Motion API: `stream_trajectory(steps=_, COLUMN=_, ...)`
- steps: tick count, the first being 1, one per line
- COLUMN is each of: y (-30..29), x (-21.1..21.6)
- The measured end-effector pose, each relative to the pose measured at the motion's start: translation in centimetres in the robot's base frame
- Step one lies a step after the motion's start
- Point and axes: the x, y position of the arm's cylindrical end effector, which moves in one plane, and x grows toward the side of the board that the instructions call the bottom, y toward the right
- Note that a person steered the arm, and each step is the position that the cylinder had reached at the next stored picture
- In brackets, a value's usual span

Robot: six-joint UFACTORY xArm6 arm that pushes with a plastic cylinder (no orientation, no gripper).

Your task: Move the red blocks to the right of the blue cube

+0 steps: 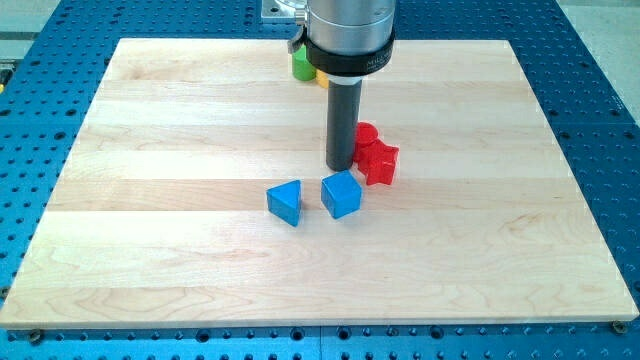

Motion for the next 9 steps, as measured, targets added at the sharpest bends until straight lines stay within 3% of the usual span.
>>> stream_trajectory(steps=1, y=-2.0, x=-1.1)
stream_trajectory(steps=2, y=-1.6, x=-5.8)
stream_trajectory(steps=4, y=-0.8, x=-5.3)
stream_trajectory(steps=6, y=1.3, x=-8.7)
stream_trajectory(steps=8, y=1.3, x=-3.1)
stream_trajectory(steps=9, y=1.3, x=-3.0)
